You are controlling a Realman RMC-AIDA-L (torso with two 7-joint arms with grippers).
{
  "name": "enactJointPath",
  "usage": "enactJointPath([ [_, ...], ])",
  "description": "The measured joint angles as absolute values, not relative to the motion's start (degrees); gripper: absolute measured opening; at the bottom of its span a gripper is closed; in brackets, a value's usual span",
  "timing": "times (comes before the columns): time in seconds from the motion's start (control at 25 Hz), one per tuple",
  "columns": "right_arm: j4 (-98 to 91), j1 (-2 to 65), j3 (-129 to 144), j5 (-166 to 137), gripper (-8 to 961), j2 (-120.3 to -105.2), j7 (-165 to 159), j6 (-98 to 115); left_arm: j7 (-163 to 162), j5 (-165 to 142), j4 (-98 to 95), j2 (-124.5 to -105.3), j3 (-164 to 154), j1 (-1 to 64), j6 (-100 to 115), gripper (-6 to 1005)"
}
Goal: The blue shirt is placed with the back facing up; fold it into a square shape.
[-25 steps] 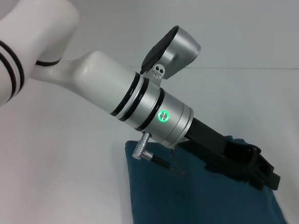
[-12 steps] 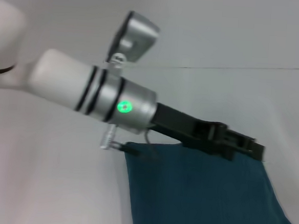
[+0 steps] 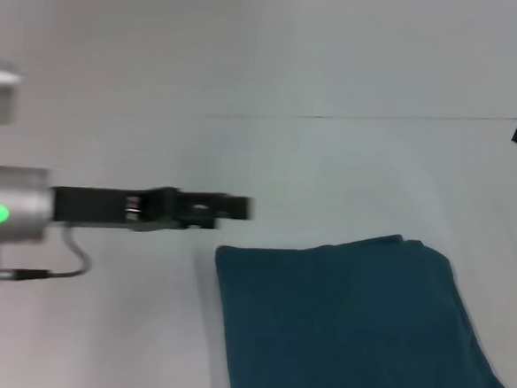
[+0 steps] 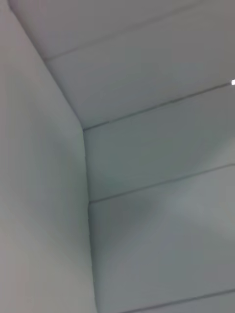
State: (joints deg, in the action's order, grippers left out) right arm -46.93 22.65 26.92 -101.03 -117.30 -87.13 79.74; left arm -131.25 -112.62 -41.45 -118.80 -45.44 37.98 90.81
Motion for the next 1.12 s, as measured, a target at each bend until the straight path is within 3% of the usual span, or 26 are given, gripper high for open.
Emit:
enactJointPath([
  [0.28, -54.98, 22.62, 26.96, -106.91, 2, -116.68, -89.01, 88.30, -138.28, -127.06, -44.09, -118.07, -41.36, 37.17, 90.16, 948],
  [0.44, -57.25, 23.11, 27.14, -112.12, 3, -116.66, -88.74, 92.77, -139.77, -131.36, -42.63, -118.94, -42.87, 39.23, 87.07, 946],
  [0.72, -59.79, 23.49, 28.39, -117.66, 80, -116.53, -90.01, 101.27, -139.96, -132.87, -38.23, -120.04, -48.95, 43.10, 79.89, 943],
  [0.96, -62.00, 25.80, 28.73, -125.77, 179, -115.34, -97.85, 111.02, -142.43, -133.28, -34.13, -120.20, -54.08, 46.12, 74.85, 940],
  [1.12, -62.19, 25.69, 28.79, -128.45, 249, -115.59, -97.93, 112.29, -143.26, -133.45, -33.85, -120.67, -54.70, 47.13, 73.76, 938],
])
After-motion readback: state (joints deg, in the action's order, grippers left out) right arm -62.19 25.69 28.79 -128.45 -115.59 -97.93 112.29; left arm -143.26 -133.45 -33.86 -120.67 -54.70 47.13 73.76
